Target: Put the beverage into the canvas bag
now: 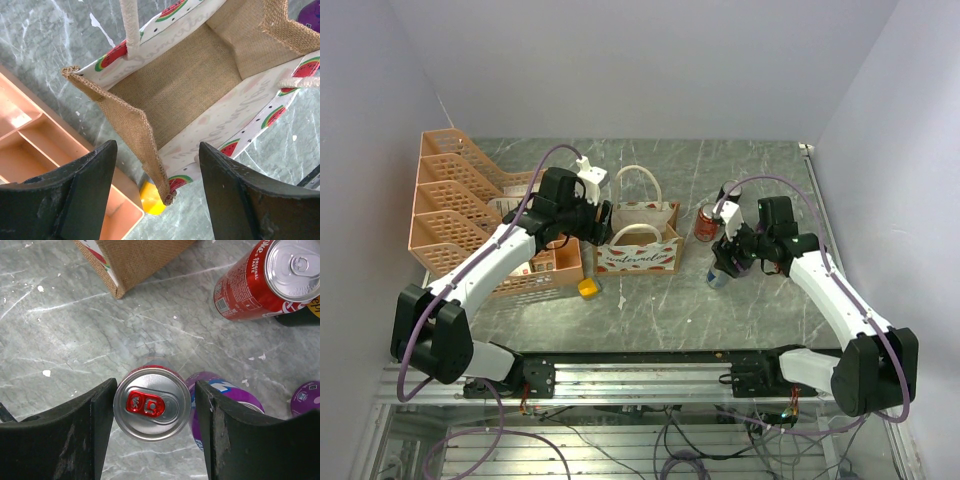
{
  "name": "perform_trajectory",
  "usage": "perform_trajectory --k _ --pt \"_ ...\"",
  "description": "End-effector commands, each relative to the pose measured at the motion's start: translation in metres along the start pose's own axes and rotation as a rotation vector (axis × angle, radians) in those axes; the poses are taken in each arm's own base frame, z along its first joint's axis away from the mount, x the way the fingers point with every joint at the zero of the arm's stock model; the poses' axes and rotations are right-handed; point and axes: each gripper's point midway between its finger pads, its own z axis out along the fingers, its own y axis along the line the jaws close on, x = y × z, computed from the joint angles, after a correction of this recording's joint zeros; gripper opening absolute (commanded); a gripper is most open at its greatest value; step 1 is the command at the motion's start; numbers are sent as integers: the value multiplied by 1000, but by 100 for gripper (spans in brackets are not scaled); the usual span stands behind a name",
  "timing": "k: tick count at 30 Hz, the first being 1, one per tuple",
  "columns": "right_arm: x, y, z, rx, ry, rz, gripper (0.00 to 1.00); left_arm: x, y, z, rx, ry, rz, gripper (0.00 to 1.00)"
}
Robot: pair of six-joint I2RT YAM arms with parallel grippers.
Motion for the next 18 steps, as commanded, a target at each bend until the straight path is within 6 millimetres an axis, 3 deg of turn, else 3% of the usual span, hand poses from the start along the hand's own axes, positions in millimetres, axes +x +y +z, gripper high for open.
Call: perform_trajectory --k 1,4,8,15,18 --pt "3 -5 4 26 18 -7 60 -28 -1 -8 -8 -96 54 79" --pt "6 -7 5 36 27 -13 53 -27 0 -6 -7 -94 57 84" --pt "-5 -3 -1 9 -1 -25 35 -29 4 -1 -17 -78 58 89" --pt "-56 7 -31 -37 -141 -69 1 -31 8 10 -16 11 50 86" --pt "-85 3 -54 2 -209 -104 0 -29 9 15 -19 28 48 83"
